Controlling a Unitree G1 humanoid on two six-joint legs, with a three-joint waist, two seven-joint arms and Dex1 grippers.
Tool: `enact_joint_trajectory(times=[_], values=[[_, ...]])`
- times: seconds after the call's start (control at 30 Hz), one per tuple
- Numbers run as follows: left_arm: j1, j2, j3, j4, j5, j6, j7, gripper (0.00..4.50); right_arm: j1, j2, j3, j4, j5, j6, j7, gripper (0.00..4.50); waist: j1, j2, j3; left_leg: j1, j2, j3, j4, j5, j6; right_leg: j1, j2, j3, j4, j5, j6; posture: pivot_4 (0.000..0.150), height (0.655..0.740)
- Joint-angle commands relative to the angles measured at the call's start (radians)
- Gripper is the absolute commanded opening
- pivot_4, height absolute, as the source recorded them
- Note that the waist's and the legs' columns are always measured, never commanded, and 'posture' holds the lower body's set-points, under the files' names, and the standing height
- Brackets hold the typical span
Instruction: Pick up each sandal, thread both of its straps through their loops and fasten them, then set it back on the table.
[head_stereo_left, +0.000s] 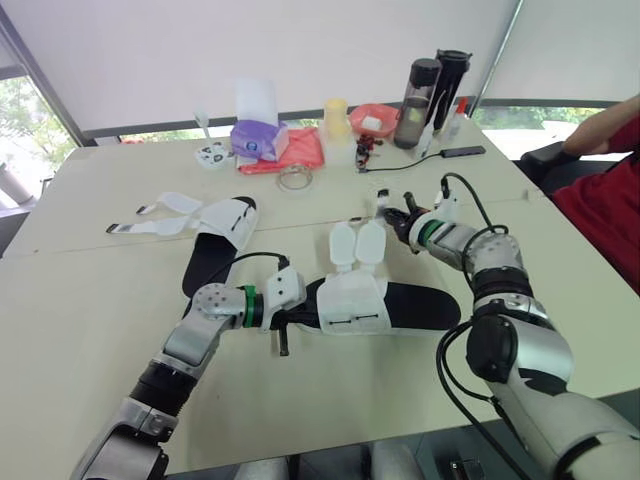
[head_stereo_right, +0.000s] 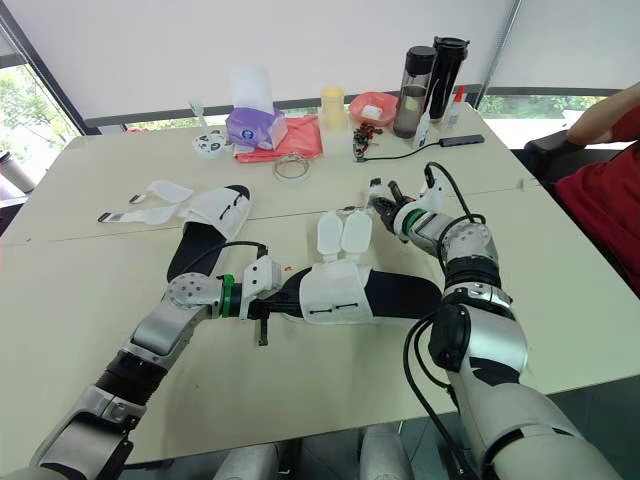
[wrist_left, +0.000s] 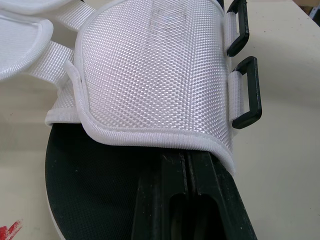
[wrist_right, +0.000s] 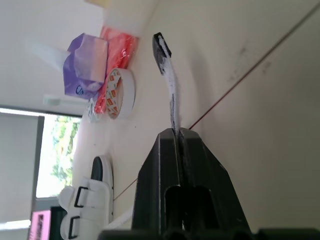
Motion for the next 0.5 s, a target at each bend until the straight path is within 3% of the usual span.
enact_joint_trajectory(times=[0.03, 0.27, 0.4, 0.5], values=[[0.008, -0.015, -0.005, -0.02, -0.042, 0.055, -0.025, 0.0, 0.012, -0.018, 0.074, -0.216, -0.007, -0.007, 0.198, 0.03, 0.0, 0.0, 0.0, 0.0, 0.0, 0.0, 0.0, 0.0, 0.0, 0.0, 0.0, 0.0, 0.0, 0.0, 0.0, 0.15, 0.74], [0.004, -0.02, -0.007, -0.022, -0.049, 0.083, -0.03, 0.0, 0.23, -0.082, 0.238, -0.734, 0.044, 0.083, 0.475, 0.03, 0.002, 0.0, 0.0, 0.0, 0.0, -0.002, 0.0, -0.001, 0.0, 0.0, 0.0, 0.0, 0.0, 0.0, 0.002, 0.15, 0.74], [0.007, -0.018, -0.007, -0.014, -0.045, 0.083, -0.029, 0.0, 0.481, -0.184, 0.332, -1.149, 0.082, 0.071, 0.632, 0.03, 0.007, 0.0, 0.0, -0.001, 0.0, -0.003, 0.0, -0.001, 0.0, 0.0, 0.0, 0.0, -0.001, 0.0, 0.002, 0.15, 0.74], [0.009, -0.015, -0.004, -0.014, -0.048, 0.087, -0.03, 0.0, 0.621, -0.243, 0.342, -1.314, 0.109, 0.07, 0.669, 0.03, 0.008, -0.001, 0.0, -0.001, 0.0, -0.004, 0.0, -0.001, 0.001, 0.0, -0.001, 0.0, -0.001, -0.001, 0.003, 0.15, 0.74]])
